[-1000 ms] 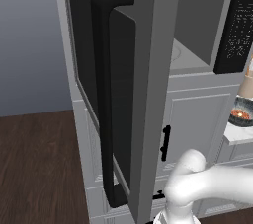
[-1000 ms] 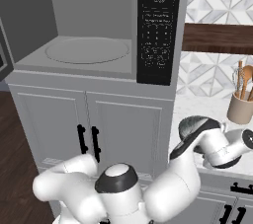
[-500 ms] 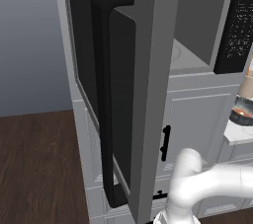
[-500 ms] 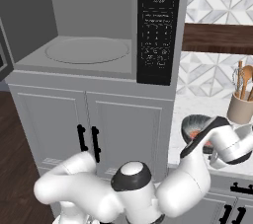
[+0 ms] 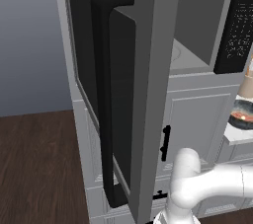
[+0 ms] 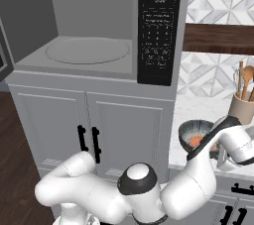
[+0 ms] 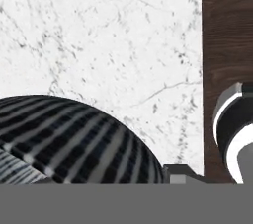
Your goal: Open the microwave, place the bowl with waffle inside the microwave, then close the microwave door and turn it on.
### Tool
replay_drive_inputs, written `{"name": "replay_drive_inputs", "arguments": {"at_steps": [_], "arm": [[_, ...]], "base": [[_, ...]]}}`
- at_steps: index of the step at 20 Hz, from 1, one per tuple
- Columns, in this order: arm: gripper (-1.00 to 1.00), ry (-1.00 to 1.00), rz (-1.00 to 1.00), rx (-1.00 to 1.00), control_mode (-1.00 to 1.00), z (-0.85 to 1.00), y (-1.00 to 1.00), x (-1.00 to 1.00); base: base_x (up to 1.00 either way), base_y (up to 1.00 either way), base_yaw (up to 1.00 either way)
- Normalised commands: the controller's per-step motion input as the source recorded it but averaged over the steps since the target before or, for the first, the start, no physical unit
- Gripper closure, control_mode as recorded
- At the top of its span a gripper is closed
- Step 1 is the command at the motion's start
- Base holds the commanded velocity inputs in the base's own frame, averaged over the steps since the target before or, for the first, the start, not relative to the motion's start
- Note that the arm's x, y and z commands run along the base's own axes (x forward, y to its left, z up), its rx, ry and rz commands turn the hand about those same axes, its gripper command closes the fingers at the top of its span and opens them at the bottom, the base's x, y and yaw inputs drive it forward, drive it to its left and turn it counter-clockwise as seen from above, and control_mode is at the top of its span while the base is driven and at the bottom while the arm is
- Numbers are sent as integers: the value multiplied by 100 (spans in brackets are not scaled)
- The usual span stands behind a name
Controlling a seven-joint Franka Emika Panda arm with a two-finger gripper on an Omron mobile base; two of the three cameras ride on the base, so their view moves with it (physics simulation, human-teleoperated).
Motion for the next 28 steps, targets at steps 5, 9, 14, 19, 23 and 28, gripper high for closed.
{"name": "replay_drive_inputs", "arguments": {"at_steps": [5, 9, 14, 19, 23, 28], "arm": [[100, -8, 11, 3, -100, 42, -4, -77], [100, -23, 12, 8, -100, 89, -21, -97], [100, -33, 18, 8, -100, 77, 3, -100], [100, -45, 10, 11, -100, 69, 65, -94], [100, -57, 5, 5, -100, 73, 100, -100], [100, -49, 0, 0, -100, 73, 100, -94]], "base": [[0, 0, 0], [0, 0, 0], [0, 0, 0], [0, 0, 0], [0, 0, 0], [0, 0, 0]]}}
